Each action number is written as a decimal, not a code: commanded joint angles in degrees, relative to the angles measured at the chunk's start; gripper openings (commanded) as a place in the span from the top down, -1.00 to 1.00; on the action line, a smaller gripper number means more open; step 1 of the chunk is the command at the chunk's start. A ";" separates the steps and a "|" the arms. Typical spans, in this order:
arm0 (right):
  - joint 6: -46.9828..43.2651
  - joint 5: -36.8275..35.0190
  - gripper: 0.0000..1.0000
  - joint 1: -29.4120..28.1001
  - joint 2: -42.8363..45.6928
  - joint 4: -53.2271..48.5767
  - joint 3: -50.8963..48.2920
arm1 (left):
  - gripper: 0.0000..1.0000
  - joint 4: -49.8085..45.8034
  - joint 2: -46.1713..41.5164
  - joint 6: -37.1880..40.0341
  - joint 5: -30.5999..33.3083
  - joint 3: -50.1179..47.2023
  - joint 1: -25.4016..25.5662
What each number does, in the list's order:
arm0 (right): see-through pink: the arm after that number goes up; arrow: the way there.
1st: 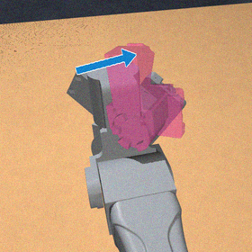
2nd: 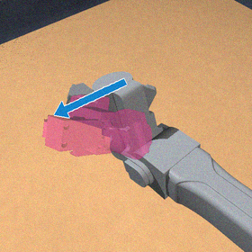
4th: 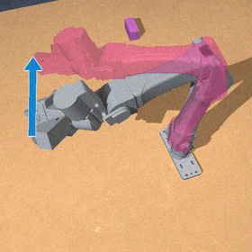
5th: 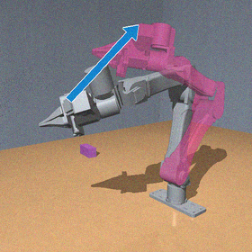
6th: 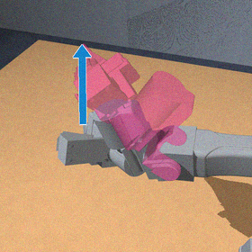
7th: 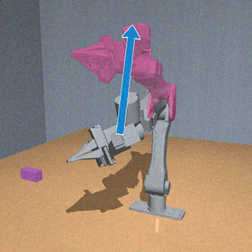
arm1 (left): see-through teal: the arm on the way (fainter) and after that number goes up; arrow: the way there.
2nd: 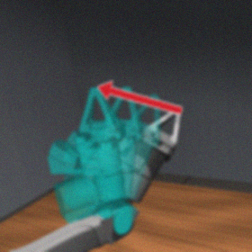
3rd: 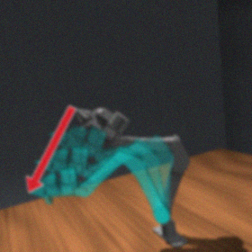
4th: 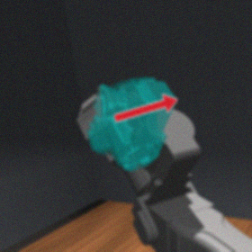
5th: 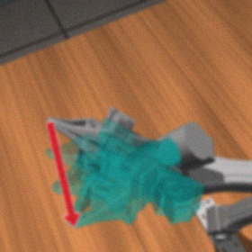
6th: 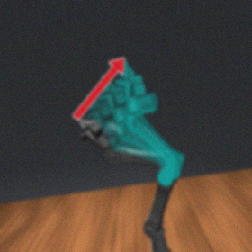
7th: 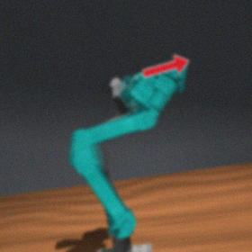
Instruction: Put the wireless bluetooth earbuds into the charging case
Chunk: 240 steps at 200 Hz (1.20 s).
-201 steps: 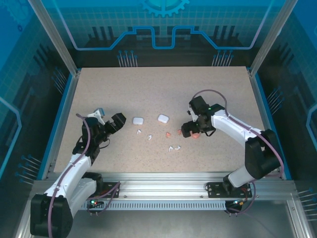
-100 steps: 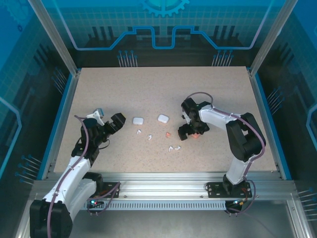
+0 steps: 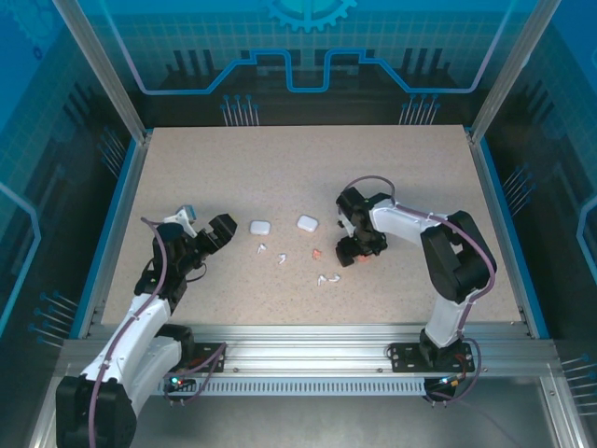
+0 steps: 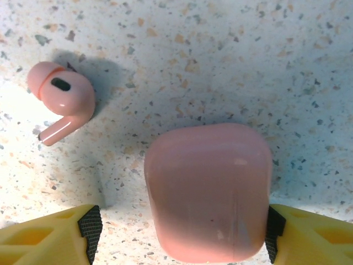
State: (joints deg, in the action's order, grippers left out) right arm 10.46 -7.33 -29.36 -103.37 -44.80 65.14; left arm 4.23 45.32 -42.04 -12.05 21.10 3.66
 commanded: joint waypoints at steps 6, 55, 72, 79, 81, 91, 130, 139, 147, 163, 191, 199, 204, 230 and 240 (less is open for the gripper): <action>-0.04 -2.05 -0.50 -1.20 -1.42 -2.05 0.48 | -0.98 -0.62 -0.15 0.23 0.15 -0.01 0.29; -0.59 -3.37 -0.32 -1.46 -3.71 -2.60 2.13 | -0.97 -1.04 -0.85 -0.28 -0.14 -0.26 0.38; -0.61 -3.94 -0.19 -1.52 -3.72 -2.10 2.27 | -0.97 -1.01 -1.02 -0.08 -0.39 -0.10 0.47; -0.53 -4.09 -0.16 -1.55 -3.50 -1.69 2.12 | -0.97 -0.98 -0.99 0.02 -0.73 0.03 0.45; -0.53 -4.16 -0.14 -1.52 -3.44 -1.56 2.10 | -0.97 -0.93 -0.95 0.03 -0.77 0.07 0.46; -0.39 -4.42 -0.10 -1.53 -3.00 -0.82 1.76 | -0.98 -0.98 -0.90 0.10 -1.34 0.38 0.60; -1.00 -7.51 0.04 -1.81 -0.20 1.53 -0.38 | -0.97 0.80 0.45 1.35 -6.06 1.17 1.26; -1.32 -8.41 0.06 -2.01 1.17 2.51 -1.36 | -0.97 2.34 1.08 1.01 -7.81 1.29 1.39; -1.71 -8.85 0.08 -2.02 2.48 3.29 -2.26 | -0.97 3.80 1.70 0.41 -9.33 1.47 1.64; -2.69 -9.42 0.11 -2.19 5.49 4.72 -3.96 | -0.97 6.12 3.28 -0.23 -12.12 2.54 2.34; -6.26 -9.94 0.14 -2.51 11.99 6.78 -6.84 | -0.94 6.04 7.05 0.27 -16.33 6.42 4.52; -7.69 -9.94 0.14 -2.81 14.48 7.74 -7.74 | -0.93 5.53 8.58 0.53 -17.70 7.82 5.37; -8.46 -10.21 0.14 -3.15 16.10 8.45 -8.55 | -0.92 5.19 9.60 0.67 -18.58 8.80 5.95; -13.50 -9.80 0.14 -5.85 27.05 14.85 -13.74 | -0.87 4.19 15.94 1.34 -23.80 13.72 9.92; -15.16 -8.35 0.15 -6.84 31.45 18.31 -16.74 | -0.83 4.59 18.51 1.58 -25.54 15.40 11.75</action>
State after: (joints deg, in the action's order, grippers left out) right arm 1.37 -16.71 -33.32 -80.75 -34.52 53.28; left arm 8.16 59.31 -41.80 -29.93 32.18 11.94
